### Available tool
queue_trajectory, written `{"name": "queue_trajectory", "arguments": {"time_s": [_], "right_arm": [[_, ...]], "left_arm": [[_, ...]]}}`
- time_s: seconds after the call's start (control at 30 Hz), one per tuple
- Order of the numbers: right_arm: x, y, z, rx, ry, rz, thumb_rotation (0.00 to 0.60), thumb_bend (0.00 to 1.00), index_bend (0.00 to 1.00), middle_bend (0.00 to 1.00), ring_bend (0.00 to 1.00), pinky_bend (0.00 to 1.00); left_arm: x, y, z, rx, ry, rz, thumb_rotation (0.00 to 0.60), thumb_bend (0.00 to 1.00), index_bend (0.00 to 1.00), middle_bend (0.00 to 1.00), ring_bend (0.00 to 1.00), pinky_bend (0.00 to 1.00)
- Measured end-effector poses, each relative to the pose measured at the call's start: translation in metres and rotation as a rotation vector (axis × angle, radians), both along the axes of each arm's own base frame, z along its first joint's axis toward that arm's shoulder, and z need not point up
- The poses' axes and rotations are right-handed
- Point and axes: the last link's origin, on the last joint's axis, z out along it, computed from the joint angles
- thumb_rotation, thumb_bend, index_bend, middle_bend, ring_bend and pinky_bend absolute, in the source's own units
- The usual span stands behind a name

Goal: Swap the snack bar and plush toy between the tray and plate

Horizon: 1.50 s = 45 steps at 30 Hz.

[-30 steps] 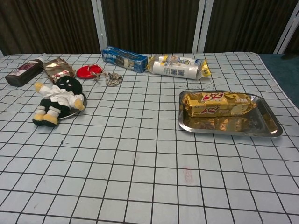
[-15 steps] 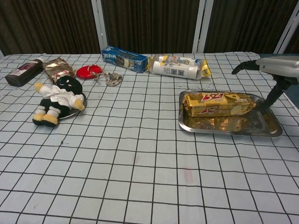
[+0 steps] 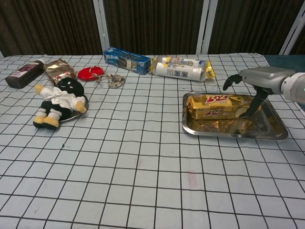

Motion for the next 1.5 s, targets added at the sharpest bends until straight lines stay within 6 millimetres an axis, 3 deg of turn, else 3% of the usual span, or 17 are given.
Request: {"name": "queue_trajectory", "arguments": {"time_s": [0.27,0.43,0.5,0.6,0.8,1.0,1.23,1.5], "right_arm": [[0.003,-0.009,-0.016,-0.027,-0.002,0.028,0.600,0.11,0.52,0.41,0.42,0.23],[0.004,-0.011,-0.018,-0.063,0.002,0.064,0.600,0.20,0.68,0.52,0.62,0.48],[0.005,-0.011,-0.018,-0.080,0.004,0.084,0.600,0.25,0.78,0.58,0.71,0.63],[0.005,-0.011,-0.017,-0.105,0.008,0.117,0.600,0.31,0.88,0.66,0.78,0.74],[0.008,-0.006,-0.015,-0.129,-0.006,0.158,0.600,0.32,0.91,0.69,0.82,0.78],[0.025,0.005,-0.019,-0.102,-0.116,0.182,0.600,0.32,0.91,0.70,0.82,0.79],[0.058,0.013,-0.036,-0.049,-0.219,0.259,0.600,0.32,0.91,0.70,0.82,0.79],[0.100,0.002,-0.064,-0.042,-0.277,0.291,0.600,0.32,0.91,0.70,0.82,0.79]], "left_arm": [[-0.002,0.000,0.004,0.006,-0.019,0.006,0.600,0.46,0.00,0.00,0.00,0.18],[-0.001,0.000,0.004,0.010,-0.022,-0.001,0.600,0.46,0.00,0.00,0.00,0.18],[-0.001,0.000,0.004,0.009,-0.024,-0.001,0.600,0.46,0.00,0.00,0.00,0.18],[-0.001,0.000,0.004,0.010,-0.025,0.000,0.600,0.46,0.00,0.00,0.00,0.18],[-0.001,0.000,0.004,0.010,-0.024,-0.001,0.600,0.46,0.00,0.00,0.00,0.18],[0.000,0.000,0.003,0.006,-0.021,-0.001,0.600,0.46,0.00,0.00,0.00,0.18],[0.000,0.000,0.003,0.004,-0.026,-0.002,0.600,0.46,0.00,0.00,0.00,0.18],[-0.001,0.001,0.005,0.005,-0.037,-0.001,0.600,0.46,0.00,0.00,0.00,0.18]]}}
